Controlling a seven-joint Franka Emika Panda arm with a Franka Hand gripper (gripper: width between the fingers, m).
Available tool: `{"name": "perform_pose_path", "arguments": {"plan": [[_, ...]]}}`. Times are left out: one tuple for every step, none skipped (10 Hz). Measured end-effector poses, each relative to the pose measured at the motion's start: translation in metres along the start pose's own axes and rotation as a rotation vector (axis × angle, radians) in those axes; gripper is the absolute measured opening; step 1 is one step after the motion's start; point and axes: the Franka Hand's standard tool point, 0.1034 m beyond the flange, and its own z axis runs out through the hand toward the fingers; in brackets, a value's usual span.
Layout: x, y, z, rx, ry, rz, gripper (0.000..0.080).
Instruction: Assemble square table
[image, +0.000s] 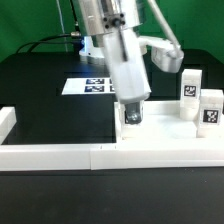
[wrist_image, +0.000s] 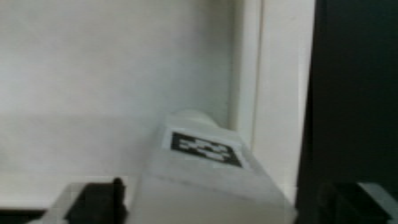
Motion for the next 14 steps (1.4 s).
{"name": "perform_pose_path", "arguments": {"plan": [[-0.003,-0.001,-0.001,-0.007,0.005,-0.153,0.0626],[-0.002,0.0,0.0,-0.008,0.005,-0.191,0.0645],[-0.001,0.0,0.0,-0.009,0.005,-0.236,0.0645],[0.0,0.001,0.0,-0.014,0.009,-0.326,0.0648],[0.0,0.001,0.0,-0.017,0.009,-0.425,0.0649],[-0.003,0.001,0.001,-0.044,0.021,-0.641,0.0649],[-0.01,0.001,0.004,-0.066,0.019,-0.834,0.0649],[-0.01,0.001,0.004,-0.065,0.019,-0.814,0.0649],[-0.01,0.001,0.004,-0.065,0.02,-0.784,0.0519],[-0.01,0.001,0.004,-0.066,0.021,-0.771,0.0379],[-0.005,0.005,0.004,-0.072,0.025,-0.706,0.0379],[-0.003,0.007,0.005,-0.074,0.029,-0.596,0.0288],[-0.003,0.007,0.005,-0.073,0.03,-0.551,0.0288],[-0.003,0.007,0.005,-0.071,0.033,-0.483,0.0288]]}}
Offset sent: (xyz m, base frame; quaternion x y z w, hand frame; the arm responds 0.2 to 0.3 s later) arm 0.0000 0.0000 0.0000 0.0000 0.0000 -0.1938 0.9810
